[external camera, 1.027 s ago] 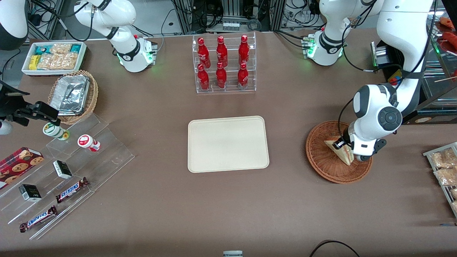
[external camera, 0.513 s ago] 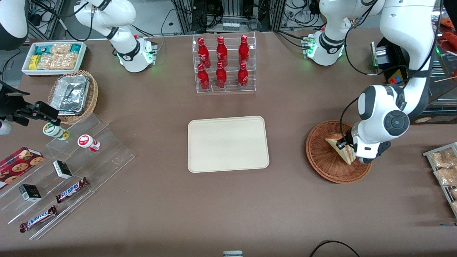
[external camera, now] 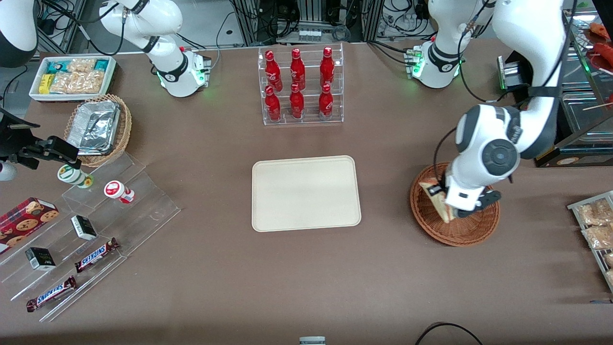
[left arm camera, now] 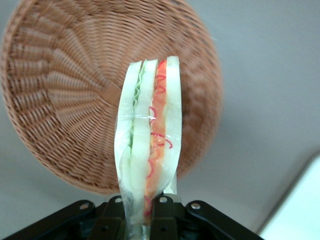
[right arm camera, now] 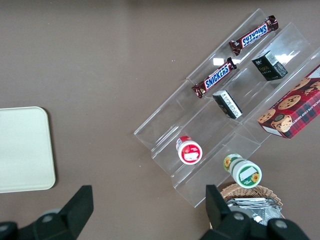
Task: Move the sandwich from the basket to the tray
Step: 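Carry the sandwich with the left gripper over the cream tray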
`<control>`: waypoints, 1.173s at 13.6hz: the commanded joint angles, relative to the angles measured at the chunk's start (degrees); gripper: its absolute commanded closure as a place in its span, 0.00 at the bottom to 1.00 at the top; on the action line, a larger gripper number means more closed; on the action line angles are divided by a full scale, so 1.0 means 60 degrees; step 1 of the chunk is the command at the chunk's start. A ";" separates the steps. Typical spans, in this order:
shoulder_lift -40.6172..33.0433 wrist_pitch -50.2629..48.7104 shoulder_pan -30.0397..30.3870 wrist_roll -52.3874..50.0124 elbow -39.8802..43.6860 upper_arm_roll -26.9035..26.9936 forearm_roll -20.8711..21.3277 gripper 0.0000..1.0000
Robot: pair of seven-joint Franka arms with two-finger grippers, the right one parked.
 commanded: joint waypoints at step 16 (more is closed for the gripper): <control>0.4262 -0.0612 -0.4519 -0.0928 0.5197 -0.0035 -0.0871 1.00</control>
